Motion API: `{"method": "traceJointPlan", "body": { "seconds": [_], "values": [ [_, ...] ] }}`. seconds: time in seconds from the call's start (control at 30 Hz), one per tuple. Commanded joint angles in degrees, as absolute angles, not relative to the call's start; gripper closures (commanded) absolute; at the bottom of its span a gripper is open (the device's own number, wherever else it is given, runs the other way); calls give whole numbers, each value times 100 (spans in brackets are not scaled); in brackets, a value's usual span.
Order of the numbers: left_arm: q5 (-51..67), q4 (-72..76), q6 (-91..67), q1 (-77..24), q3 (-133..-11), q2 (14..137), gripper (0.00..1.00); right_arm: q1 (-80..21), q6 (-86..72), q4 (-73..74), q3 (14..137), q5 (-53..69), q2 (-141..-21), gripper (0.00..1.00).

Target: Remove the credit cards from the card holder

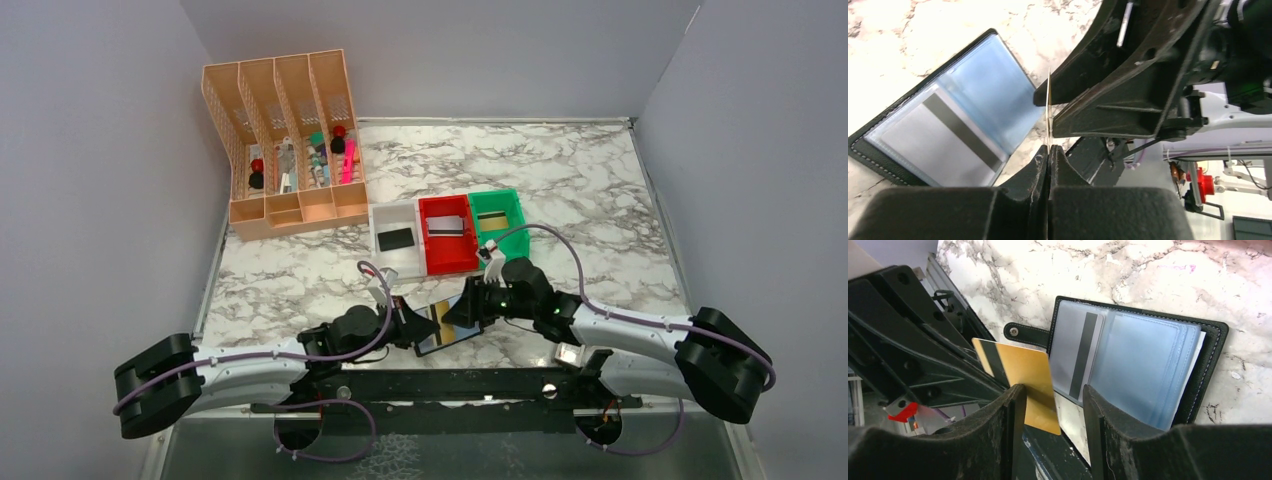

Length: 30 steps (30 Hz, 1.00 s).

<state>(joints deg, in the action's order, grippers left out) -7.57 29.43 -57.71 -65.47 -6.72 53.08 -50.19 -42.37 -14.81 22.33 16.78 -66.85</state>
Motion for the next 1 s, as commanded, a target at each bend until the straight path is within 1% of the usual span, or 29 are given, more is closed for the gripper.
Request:
{"method": "traceJointPlan", "body": {
  "seconds": [0.0,0.3,0.47,0.6,0.8,0.83,0.87,0.9,0.93,0.97],
  "values": [
    [-621,3032,-5641,-6548,-583,4917,100,-5036,-4095,-1567,2096,1979,-6582,49],
    [-571,2978,-5680,-6547,-352,4169,100,-4989,-4042,-2031,2017,2562,-6438,52],
    [-528,2936,-5702,-6550,-312,4064,100,-4949,-4153,-2568,1962,3133,-6487,53],
    [-520,2936,-5657,-6552,-353,4069,100,-4935,-4310,-2908,1884,3337,-6522,67],
    [-619,2872,-5660,-6548,-313,4087,100,-4860,-4306,-2887,1794,3309,-6330,89],
    [-650,2850,-5680,-6548,-294,4091,97,-4840,-4300,-2857,1786,3300,-6309,91],
    [-672,2822,-5680,-6548,-275,4087,91,-4821,-4297,-2825,1777,3302,-6289,93],
    [-690,2782,-5673,-6552,-287,4081,82,-4803,-4290,-2789,1771,3288,-6268,95],
    [-713,2691,-5651,-6549,-322,4074,77,-4788,-4289,-2745,1783,3271,-6248,96],
    [-745,2541,-5618,-6550,-375,4066,74,-4778,-4282,-2685,1791,3236,-6225,97]
  ]
}}
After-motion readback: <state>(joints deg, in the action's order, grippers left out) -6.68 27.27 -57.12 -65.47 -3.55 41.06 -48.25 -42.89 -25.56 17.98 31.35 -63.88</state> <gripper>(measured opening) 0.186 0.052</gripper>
